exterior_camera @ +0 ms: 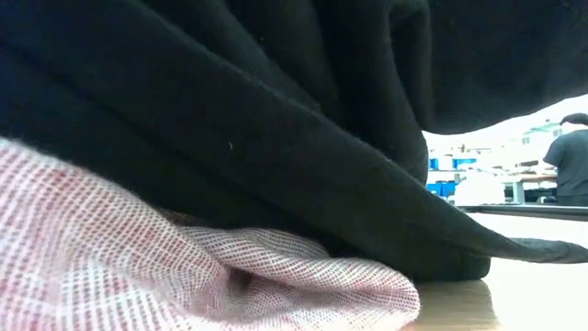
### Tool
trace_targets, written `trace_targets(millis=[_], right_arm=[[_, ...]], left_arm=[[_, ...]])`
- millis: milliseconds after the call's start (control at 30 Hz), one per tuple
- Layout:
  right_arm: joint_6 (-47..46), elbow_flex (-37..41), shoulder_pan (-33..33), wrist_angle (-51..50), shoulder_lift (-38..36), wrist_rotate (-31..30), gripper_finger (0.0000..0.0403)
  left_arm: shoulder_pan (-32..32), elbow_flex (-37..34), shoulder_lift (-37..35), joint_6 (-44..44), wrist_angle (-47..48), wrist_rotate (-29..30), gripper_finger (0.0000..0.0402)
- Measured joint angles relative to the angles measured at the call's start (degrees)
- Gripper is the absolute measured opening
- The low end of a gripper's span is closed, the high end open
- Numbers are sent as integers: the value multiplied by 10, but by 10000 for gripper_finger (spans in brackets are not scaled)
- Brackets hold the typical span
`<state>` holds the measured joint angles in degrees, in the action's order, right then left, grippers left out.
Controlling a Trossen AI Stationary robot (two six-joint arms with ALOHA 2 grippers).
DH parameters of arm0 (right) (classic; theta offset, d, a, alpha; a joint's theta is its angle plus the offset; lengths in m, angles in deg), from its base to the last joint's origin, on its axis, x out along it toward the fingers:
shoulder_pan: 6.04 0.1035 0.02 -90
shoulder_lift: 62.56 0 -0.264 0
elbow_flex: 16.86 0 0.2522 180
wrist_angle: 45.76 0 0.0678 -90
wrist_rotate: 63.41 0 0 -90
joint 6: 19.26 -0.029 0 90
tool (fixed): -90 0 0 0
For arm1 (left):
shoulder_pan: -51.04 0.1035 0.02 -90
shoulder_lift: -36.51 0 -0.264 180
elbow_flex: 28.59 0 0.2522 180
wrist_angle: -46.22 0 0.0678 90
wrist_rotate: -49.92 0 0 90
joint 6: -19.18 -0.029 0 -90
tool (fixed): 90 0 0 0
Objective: Sort clothes
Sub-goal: Put the black pants into the blue bin
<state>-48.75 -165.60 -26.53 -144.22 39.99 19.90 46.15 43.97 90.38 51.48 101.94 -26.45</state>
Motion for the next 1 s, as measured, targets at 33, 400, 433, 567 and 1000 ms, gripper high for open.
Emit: trace_targets(millis=[33,400,433,567,1000], right_arm=[[-8,0,17,0,-11,-10,227],[-46,0,208,-8,-55,-78,212],[-54,0,220,-10,-54,-87,210],[-108,4,259,-34,-52,-116,206],[-250,168,415,-54,-57,-210,201]], left_arm=[[0,0,0,-2,0,0,147],[0,0,0,-21,0,-77,147],[0,0,1,-24,1,-90,147],[0,0,3,-50,0,-121,147],[-6,0,40,-104,-67,-136,147]])
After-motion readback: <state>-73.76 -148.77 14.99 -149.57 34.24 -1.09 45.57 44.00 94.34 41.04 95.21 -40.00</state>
